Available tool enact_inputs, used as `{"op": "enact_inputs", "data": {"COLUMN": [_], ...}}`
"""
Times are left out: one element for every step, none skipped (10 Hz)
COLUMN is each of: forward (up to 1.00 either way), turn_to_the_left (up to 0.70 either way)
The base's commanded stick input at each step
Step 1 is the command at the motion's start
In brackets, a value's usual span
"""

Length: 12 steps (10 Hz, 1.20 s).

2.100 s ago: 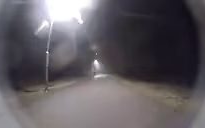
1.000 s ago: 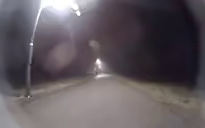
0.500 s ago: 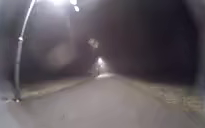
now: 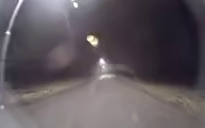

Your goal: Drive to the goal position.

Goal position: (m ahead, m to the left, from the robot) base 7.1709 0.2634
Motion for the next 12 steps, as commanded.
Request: {"op": "enact_inputs", "data": {"forward": [1.00,1.00,1.00,1.00,1.00,1.00,1.00,1.00,1.00,1.00,1.00,1.00], "turn_to_the_left": [0.05,0.05,0.05,0.05,0.05,0.05,0.05,0.05,0.05,0.04,0.03,0.03]}}
